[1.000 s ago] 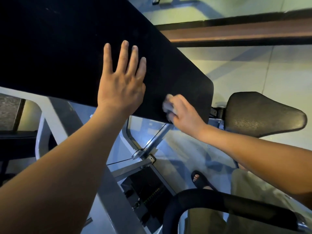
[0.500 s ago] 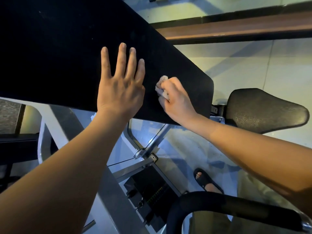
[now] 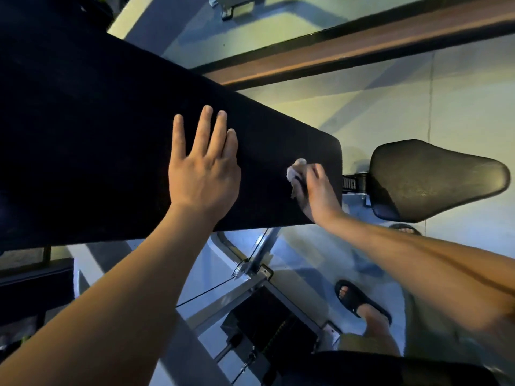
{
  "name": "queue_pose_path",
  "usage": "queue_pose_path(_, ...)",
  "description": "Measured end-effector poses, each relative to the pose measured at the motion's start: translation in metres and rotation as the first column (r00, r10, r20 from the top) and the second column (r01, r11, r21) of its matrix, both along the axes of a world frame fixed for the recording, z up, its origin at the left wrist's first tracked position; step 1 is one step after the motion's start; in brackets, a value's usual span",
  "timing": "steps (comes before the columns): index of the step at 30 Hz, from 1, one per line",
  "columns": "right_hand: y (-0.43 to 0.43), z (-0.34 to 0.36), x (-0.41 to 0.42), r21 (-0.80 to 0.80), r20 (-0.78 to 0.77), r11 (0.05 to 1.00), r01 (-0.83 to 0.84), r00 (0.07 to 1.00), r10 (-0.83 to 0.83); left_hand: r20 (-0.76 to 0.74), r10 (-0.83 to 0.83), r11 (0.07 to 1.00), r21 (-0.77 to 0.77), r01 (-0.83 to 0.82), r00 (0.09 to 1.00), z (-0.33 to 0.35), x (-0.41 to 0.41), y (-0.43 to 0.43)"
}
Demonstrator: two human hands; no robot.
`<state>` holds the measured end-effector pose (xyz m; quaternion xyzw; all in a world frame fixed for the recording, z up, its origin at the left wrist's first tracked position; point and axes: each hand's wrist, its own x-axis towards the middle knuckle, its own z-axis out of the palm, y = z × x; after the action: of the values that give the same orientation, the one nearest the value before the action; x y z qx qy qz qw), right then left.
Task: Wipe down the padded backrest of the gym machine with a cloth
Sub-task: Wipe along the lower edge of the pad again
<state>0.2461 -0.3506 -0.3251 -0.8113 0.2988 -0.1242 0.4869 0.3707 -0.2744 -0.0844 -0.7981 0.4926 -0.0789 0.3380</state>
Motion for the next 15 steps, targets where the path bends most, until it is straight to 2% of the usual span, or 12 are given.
queue_pose_path(2,-0.002,-0.010,0.002,0.003,-0.048,1.000,-0.009,0.999,0.009,-0.026,-0.003,0.999,0.041,0.004,1.000,-0.017,0.002,-0.021)
queue_pose_path(4,-0.006,-0.023,0.004,0.002,-0.168,0.997,0.082,0.983,-0.080,-0.026,0.020,0.988,0.150,-0.016,0.999,-0.033,0.005,-0.031)
queue_pose_path(6,-0.012,-0.044,0.003,0.155,-0.284,0.960,0.234,0.941,-0.184,0.022,0.023,0.970,0.242,-0.028,0.999,-0.044,0.009,-0.028)
queue_pose_path(8,-0.019,-0.055,0.001,0.303,-0.374,0.893,0.333,0.903,-0.210,0.047,0.008,0.967,0.255,-0.020,0.999,-0.049,0.012,-0.023)
queue_pose_path(9,-0.024,-0.064,0.003,0.311,-0.406,0.882,0.353,0.889,-0.213,0.049,0.003,0.969,0.246,-0.015,0.999,-0.050,0.012,-0.023)
queue_pose_path(11,-0.033,-0.063,0.013,0.410,-0.436,0.795,0.448,0.861,-0.261,0.042,0.006,0.973,0.231,-0.016,0.999,-0.051,0.012,-0.025)
queue_pose_path(13,-0.035,-0.064,0.024,0.406,-0.433,0.768,0.496,0.844,-0.316,0.043,0.017,0.973,0.230,-0.027,0.999,-0.051,0.012,-0.027)
queue_pose_path(15,-0.031,-0.060,0.023,0.448,-0.438,0.745,0.494,0.848,-0.298,0.036,0.020,0.974,0.226,-0.027,0.999,-0.052,0.013,-0.027)
